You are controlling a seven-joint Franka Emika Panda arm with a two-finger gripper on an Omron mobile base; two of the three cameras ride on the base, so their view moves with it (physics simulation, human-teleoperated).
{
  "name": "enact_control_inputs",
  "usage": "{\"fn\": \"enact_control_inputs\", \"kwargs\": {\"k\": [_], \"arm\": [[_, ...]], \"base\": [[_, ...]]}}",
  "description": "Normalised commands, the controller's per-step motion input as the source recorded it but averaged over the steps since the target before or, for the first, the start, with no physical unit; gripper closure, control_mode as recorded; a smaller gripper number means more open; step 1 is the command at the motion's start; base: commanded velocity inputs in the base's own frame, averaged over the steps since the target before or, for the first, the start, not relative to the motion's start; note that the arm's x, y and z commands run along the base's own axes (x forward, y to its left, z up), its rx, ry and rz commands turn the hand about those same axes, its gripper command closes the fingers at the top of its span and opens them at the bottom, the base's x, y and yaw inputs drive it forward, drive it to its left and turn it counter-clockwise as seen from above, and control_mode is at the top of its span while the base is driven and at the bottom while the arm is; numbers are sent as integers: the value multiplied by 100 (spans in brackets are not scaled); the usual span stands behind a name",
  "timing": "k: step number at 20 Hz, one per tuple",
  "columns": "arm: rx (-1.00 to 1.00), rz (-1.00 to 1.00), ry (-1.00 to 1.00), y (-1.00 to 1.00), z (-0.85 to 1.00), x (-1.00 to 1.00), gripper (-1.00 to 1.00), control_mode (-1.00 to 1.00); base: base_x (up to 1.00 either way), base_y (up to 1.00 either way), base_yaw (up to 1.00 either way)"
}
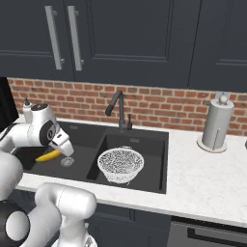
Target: Put the colander in the sink, put the banana, kiwi in the colander, and turn on the sink faucet and pour water over the colander.
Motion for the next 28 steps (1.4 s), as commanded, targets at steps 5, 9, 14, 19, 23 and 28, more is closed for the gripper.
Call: {"fn": "enact_control_inputs", "kwargs": {"k": [5, 9, 14, 19, 23, 28], "arm": [[0, 0, -5, -100, 12, -6, 100, -100], [1, 0, -4, -100, 4, 0, 100, -100], [7, 0, 0, -100, 0, 7, 100, -100], [12, 0, 0, -100, 0, 23, 100, -100], [13, 0, 0, -98, 0, 23, 100, -100], [13, 0, 0, -60, 0, 50, 100, -100]], "base": [[0, 0, 0], [0, 0, 0], [0, 0, 0], [0, 0, 0], [0, 0, 0], [0, 0, 0]]}}
